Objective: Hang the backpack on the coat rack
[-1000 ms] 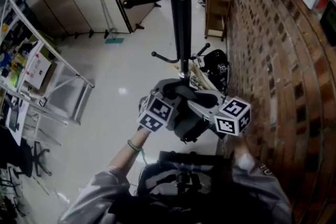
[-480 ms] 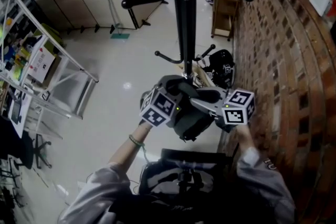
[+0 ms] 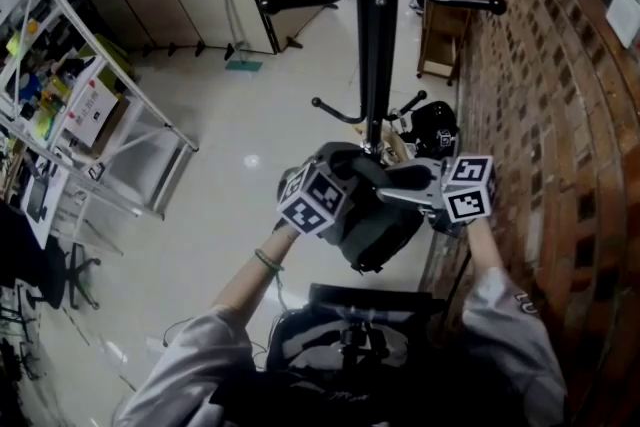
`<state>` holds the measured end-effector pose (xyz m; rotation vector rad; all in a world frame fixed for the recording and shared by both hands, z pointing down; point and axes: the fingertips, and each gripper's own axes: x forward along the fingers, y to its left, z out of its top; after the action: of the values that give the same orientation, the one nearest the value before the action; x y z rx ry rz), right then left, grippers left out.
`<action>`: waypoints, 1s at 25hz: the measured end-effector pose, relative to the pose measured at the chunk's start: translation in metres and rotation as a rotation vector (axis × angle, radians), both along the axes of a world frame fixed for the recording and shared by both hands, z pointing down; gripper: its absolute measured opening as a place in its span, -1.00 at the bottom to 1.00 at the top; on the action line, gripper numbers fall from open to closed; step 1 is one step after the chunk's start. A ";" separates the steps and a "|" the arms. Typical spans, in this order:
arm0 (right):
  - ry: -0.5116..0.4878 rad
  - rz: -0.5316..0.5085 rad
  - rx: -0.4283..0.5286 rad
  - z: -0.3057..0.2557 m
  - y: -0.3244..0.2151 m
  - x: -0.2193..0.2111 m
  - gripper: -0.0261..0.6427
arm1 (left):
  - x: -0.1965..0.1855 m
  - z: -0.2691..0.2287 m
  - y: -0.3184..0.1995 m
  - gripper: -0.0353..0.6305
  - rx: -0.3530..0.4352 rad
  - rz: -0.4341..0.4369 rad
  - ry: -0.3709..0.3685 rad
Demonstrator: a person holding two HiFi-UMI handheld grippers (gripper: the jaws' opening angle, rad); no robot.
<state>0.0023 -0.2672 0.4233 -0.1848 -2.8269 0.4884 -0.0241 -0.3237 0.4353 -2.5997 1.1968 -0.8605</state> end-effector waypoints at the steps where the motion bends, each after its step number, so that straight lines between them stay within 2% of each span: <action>1: 0.010 -0.005 0.008 0.001 -0.001 0.000 -0.43 | -0.001 0.002 -0.001 -0.64 -0.005 -0.009 0.004; 6: 0.022 -0.030 -0.045 0.005 -0.005 0.001 -0.33 | 0.001 0.022 -0.001 -0.64 -0.060 -0.020 -0.019; 9: -0.008 -0.009 -0.072 0.005 -0.005 0.003 -0.32 | 0.003 0.021 -0.002 -0.64 -0.050 -0.024 0.015; 15: 0.002 0.056 -0.108 0.014 -0.008 0.011 -0.26 | 0.012 0.027 0.000 -0.64 -0.052 0.001 0.016; 17: 0.000 0.085 -0.102 0.014 -0.009 0.010 -0.25 | 0.011 0.027 0.000 -0.63 -0.042 -0.004 0.016; 20: 0.016 0.158 -0.040 0.012 -0.013 0.014 -0.24 | 0.007 0.028 0.002 -0.62 -0.009 -0.022 0.002; 22: 0.007 0.215 -0.012 0.007 -0.018 0.025 -0.24 | 0.004 0.028 0.004 -0.59 0.007 -0.045 0.038; 25: -0.046 0.264 -0.026 -0.005 -0.021 0.037 -0.24 | -0.001 0.025 0.006 -0.54 0.013 -0.081 0.105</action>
<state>0.0396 -0.2885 0.4188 0.1767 -2.9054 0.5821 -0.0246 -0.3175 0.4607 -2.6318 1.3384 -0.7348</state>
